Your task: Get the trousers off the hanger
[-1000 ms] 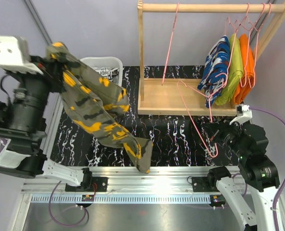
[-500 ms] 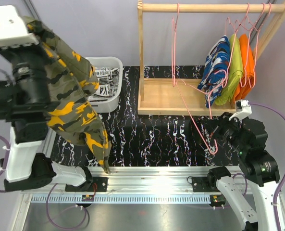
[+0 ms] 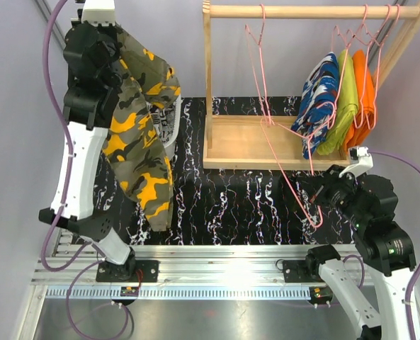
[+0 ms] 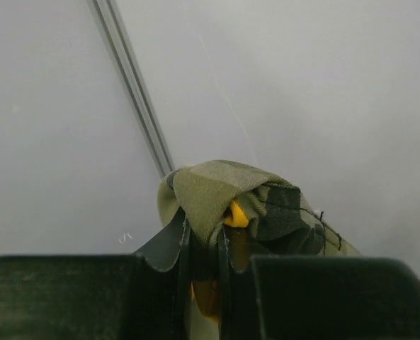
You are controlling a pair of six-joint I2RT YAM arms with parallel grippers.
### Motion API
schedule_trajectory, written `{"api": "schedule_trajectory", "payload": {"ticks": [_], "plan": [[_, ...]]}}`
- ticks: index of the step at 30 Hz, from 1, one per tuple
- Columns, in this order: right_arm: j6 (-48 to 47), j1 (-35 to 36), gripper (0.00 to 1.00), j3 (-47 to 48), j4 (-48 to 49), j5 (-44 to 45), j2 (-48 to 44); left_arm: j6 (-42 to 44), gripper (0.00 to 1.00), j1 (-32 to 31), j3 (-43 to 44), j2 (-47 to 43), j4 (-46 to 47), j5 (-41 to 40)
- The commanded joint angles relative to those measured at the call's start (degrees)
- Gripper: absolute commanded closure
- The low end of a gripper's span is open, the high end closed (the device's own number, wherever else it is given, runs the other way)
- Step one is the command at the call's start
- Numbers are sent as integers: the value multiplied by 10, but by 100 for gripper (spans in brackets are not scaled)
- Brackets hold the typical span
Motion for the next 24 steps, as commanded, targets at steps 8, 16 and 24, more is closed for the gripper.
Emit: {"api": "schedule_trajectory", "payload": {"ticks": [8,16,24], "plan": [[-15,-2,100,-35,23,-18,-27,-95,100,62,-42,44,24,13],[-7,-2,100,-57,41,-38,-33,-185,100,77,2,83,-131,-41],[-11,-2,100,-72,28,-49,-45,-190,100,64,-27,52,-186,3]]}}
